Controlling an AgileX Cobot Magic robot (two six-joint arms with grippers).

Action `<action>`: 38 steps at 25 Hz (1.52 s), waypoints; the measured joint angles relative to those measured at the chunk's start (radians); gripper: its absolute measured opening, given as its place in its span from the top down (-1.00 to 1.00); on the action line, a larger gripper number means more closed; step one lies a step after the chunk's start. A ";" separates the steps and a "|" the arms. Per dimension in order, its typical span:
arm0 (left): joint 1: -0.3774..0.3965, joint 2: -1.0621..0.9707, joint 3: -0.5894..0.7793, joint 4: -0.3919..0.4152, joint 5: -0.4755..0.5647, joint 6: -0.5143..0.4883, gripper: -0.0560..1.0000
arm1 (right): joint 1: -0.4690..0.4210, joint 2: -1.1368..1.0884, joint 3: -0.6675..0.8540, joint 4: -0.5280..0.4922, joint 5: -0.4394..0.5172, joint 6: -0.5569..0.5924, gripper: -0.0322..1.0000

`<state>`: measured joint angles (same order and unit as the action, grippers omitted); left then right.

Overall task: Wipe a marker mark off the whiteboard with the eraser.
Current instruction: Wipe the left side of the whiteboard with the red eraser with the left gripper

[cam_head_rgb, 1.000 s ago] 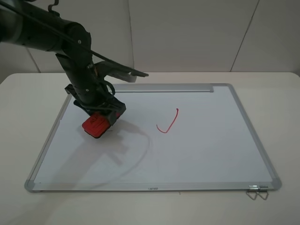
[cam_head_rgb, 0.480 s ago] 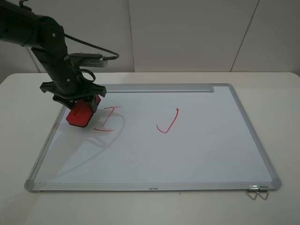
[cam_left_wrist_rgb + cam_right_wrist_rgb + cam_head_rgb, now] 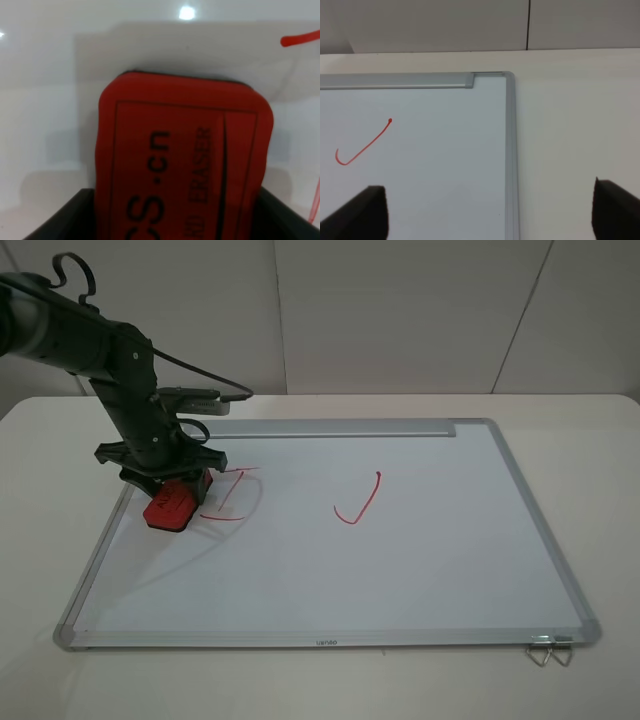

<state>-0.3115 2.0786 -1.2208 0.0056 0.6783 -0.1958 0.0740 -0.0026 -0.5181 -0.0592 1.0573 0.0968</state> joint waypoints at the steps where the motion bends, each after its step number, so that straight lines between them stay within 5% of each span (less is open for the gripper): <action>1: -0.002 0.004 -0.002 0.002 0.003 0.000 -0.20 | 0.000 0.000 0.000 0.000 0.000 0.000 -0.47; 11: -0.045 0.037 -0.037 0.002 -0.011 -0.001 -0.20 | 0.000 0.000 0.000 0.000 0.000 0.000 -0.47; 21: -0.221 0.159 -0.226 -0.168 -0.055 0.084 -0.20 | 0.000 0.000 0.000 0.000 0.000 0.000 -0.47; 27: -0.249 0.204 -0.308 -0.184 0.016 0.088 -0.20 | 0.000 0.000 0.000 0.000 0.000 0.000 -0.47; 38: -0.173 0.205 -0.313 -0.006 0.158 0.023 -0.20 | 0.000 0.000 0.000 0.000 0.000 0.000 -0.47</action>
<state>-0.4847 2.2841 -1.5339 0.0000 0.8361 -0.1726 0.0740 -0.0026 -0.5181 -0.0592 1.0573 0.0968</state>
